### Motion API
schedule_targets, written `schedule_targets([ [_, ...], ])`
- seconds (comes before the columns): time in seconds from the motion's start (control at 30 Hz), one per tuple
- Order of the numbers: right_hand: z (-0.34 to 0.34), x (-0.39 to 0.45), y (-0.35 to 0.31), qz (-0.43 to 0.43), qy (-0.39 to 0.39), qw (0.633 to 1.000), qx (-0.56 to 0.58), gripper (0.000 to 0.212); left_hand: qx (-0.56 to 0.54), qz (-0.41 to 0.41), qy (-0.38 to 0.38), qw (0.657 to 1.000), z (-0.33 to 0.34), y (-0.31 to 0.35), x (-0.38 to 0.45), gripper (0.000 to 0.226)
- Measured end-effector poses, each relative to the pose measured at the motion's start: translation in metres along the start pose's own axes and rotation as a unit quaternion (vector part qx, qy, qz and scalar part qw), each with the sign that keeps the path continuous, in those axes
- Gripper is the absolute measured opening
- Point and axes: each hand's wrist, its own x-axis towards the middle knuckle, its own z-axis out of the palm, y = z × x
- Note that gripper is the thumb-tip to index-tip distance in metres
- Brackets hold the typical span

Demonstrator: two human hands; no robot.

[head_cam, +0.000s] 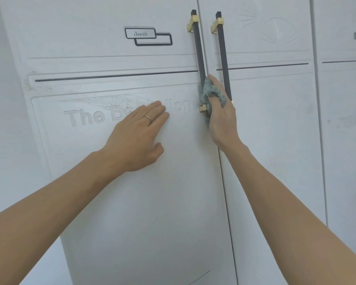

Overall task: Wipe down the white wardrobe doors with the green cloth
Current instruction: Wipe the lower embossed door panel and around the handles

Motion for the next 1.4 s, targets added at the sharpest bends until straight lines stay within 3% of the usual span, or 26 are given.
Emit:
schedule_targets([
  [0.2,-0.016,-0.056,0.04,0.027,0.009,1.0,0.006,0.055,-0.005,-0.011,-0.008,1.0,0.005,0.005,-0.021,0.076],
  [0.53,0.003,0.014,-0.008,0.013,-0.014,1.0,-0.018,0.05,-0.019,-0.003,-0.038,0.999,-0.005,0.0,-0.026,0.074],
  [0.6,0.001,-0.006,0.007,0.023,-0.003,1.0,-0.012,0.044,-0.027,-0.011,-0.038,0.999,-0.004,0.001,-0.03,0.076],
  [0.7,0.003,-0.053,0.038,0.043,0.025,0.999,-0.013,0.055,-0.021,-0.02,-0.03,0.999,0.002,0.003,-0.042,0.074],
  [0.83,0.01,-0.119,0.075,-0.041,0.009,0.981,-0.19,0.061,-0.008,-0.019,-0.024,1.0,0.015,0.006,-0.064,0.077],
  [0.93,0.006,-0.171,0.096,-0.05,0.012,0.956,-0.29,0.07,-0.02,-0.035,-0.021,0.999,0.022,0.015,-0.085,0.078],
  [1.07,0.0,-0.169,0.091,-0.047,-0.025,0.947,-0.317,0.065,-0.018,-0.029,-0.025,0.999,0.035,0.031,-0.116,0.076],
  [1.23,0.028,-0.123,0.07,-0.038,0.001,0.954,-0.299,0.061,-0.026,-0.032,-0.041,0.998,0.046,0.047,-0.147,0.075],
  [1.3,0.028,-0.143,0.085,-0.034,0.025,0.953,-0.301,0.058,-0.041,-0.044,-0.046,0.997,0.051,0.055,-0.161,0.076],
  [1.4,0.024,-0.241,0.113,0.034,0.037,0.959,-0.279,0.06,-0.053,-0.047,-0.048,0.996,0.063,0.067,-0.193,0.075],
])
